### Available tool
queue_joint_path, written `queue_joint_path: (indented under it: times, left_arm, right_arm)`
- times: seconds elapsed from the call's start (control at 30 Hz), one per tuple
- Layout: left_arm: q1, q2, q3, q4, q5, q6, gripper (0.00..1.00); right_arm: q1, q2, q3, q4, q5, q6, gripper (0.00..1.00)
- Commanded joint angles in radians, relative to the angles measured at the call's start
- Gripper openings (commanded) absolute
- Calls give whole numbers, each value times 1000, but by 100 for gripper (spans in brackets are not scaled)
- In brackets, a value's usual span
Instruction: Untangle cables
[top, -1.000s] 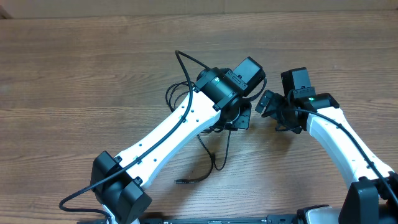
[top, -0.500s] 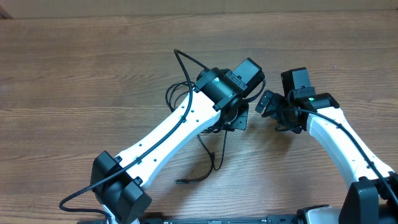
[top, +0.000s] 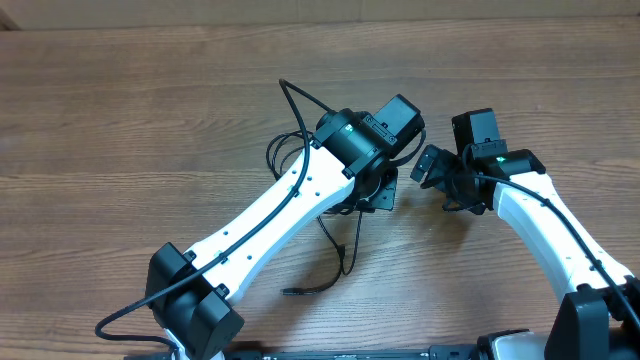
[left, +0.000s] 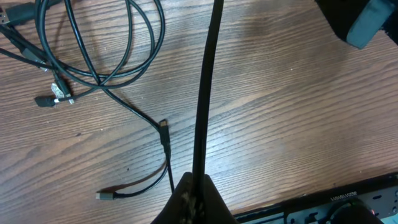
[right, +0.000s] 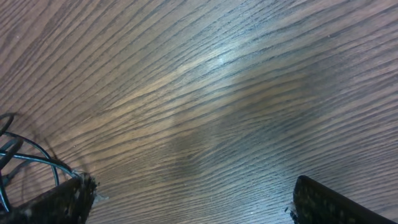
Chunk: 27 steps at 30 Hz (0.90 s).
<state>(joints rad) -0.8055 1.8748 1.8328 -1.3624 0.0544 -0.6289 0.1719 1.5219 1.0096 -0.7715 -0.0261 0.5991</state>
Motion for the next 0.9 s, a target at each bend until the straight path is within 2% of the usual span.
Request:
queue_joint_path:
  times: [0.0, 0.4, 0.87]
  left_arm:
    - [-9, 14, -14, -5, -21, -7, 4]
    - [-9, 16, -14, -62, -95, -6, 4]
    - [-9, 16, -31, -90, -103, -7, 4]
  right_arm:
    - [-1, 6, 4, 3, 7, 3, 100]
    - [-1, 6, 4, 3, 6, 3, 100]
    - [-1, 6, 4, 3, 6, 3, 100]
